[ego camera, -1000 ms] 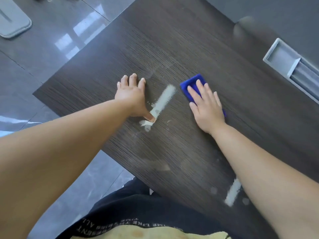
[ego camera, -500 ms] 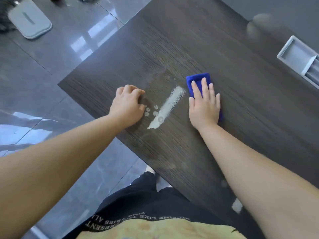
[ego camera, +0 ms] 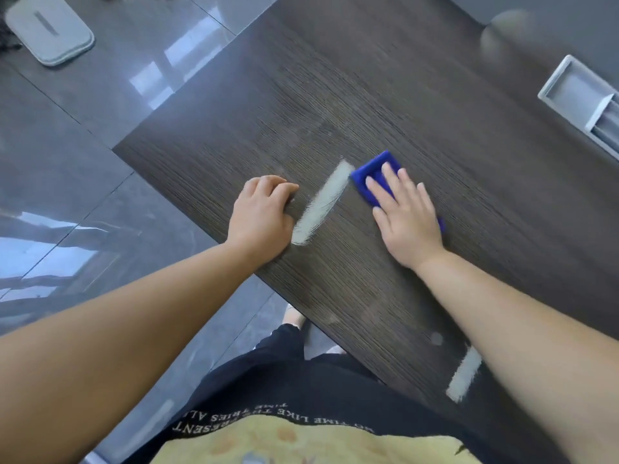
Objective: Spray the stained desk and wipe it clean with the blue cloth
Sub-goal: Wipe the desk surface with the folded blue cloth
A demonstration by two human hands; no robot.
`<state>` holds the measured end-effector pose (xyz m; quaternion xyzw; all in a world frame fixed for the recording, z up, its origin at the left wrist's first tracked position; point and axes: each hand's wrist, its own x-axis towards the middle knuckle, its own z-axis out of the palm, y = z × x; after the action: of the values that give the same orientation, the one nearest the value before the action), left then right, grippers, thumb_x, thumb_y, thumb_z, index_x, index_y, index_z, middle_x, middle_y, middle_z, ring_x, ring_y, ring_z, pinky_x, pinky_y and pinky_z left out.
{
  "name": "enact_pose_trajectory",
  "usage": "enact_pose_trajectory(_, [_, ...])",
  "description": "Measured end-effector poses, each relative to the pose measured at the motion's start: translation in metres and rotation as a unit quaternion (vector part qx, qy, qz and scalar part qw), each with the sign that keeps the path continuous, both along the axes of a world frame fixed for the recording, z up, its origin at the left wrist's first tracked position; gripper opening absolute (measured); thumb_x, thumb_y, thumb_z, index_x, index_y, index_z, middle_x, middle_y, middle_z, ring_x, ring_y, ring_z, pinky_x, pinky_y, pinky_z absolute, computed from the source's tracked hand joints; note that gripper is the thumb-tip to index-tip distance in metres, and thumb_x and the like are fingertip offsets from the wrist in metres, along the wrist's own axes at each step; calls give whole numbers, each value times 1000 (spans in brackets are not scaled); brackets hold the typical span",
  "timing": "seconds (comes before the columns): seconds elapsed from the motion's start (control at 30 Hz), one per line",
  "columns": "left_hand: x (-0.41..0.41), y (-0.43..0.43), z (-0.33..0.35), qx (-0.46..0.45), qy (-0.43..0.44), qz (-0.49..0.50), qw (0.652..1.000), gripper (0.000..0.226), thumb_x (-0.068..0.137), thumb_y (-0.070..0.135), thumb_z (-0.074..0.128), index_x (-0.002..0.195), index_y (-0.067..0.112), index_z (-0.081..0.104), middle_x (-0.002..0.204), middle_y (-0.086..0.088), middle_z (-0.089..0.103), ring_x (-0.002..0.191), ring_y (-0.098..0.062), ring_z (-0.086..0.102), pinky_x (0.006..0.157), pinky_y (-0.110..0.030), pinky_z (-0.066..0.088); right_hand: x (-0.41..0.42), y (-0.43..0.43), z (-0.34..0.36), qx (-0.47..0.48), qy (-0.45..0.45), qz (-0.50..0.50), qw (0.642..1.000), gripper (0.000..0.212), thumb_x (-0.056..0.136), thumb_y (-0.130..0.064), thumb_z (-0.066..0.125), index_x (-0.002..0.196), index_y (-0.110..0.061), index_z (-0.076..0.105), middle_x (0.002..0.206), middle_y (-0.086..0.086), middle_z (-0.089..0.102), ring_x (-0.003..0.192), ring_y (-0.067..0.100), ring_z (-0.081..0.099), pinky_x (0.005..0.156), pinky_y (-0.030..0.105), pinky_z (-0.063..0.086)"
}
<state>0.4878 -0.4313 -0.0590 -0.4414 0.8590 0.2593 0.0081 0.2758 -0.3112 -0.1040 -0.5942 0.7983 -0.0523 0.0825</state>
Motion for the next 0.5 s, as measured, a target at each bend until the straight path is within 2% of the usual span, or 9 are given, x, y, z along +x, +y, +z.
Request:
enact_pose_trajectory(0.07, [-1,3,-2,-7,1,7,1000,51,85,7,48,135,15,49,139,-5,44,133,-26,27,110,-32,23,37,-16,-1,2,15,-137,991,54,94,-36,27,146,-24,30,156,9,21,142,33,21,112,53,17])
enact_pose_trajectory(0.1, [-1,3,-2,-9,4,11,1000,50,85,7,49,134,15,49,139,-5,44,133,-27,27,110,-33,23,59,-20,-2,-3,23,-143,989,54,94,-37,27,146,-23,30,155,10,22,141,34,22,111,53,18])
enact_pose_trajectory(0.13, [-2,4,-1,-7,8,15,1000,49,85,7,49,134,14,49,139,-6,44,134,-27,27,110,-34,24,79,-17,-3,-14,19,-112,993,54,94,-37,27,145,-23,33,154,10,25,140,34,25,110,53,20])
enact_pose_trajectory(0.2, [-3,7,1,-7,9,12,1000,48,87,7,49,134,14,48,141,-6,43,135,-26,26,110,-35,25,104,7,-4,-18,4,33,999,50,95,-36,30,143,-25,37,153,9,29,140,33,27,111,51,21])
enact_pose_trajectory(0.3, [-2,18,2,-17,14,-41,999,47,85,4,50,132,11,51,139,-9,45,134,-29,30,109,-38,29,84,61,2,6,-25,222,975,44,98,-35,34,141,-31,39,153,4,30,141,28,25,115,46,16])
enact_pose_trajectory(0.37, [-4,31,2,-21,19,-84,996,48,79,3,52,127,8,56,133,-12,50,129,-36,37,105,-42,33,45,90,1,-7,-22,251,968,40,100,-35,31,139,-32,40,151,2,31,141,25,26,115,45,17])
enact_pose_trajectory(0.43, [-10,47,2,-20,22,-103,994,50,75,3,53,124,6,57,131,-14,52,126,-39,40,104,-45,35,8,108,1,-13,-14,147,989,41,100,-35,28,140,-31,38,150,3,31,139,26,27,112,48,21])
enact_pose_trajectory(0.5, [-19,61,3,0,5,-100,995,52,79,5,54,131,10,50,139,-9,44,132,-33,31,109,-39,27,-4,106,1,-15,-14,-55,998,47,97,-34,27,142,-26,37,152,7,30,139,31,27,110,55,24])
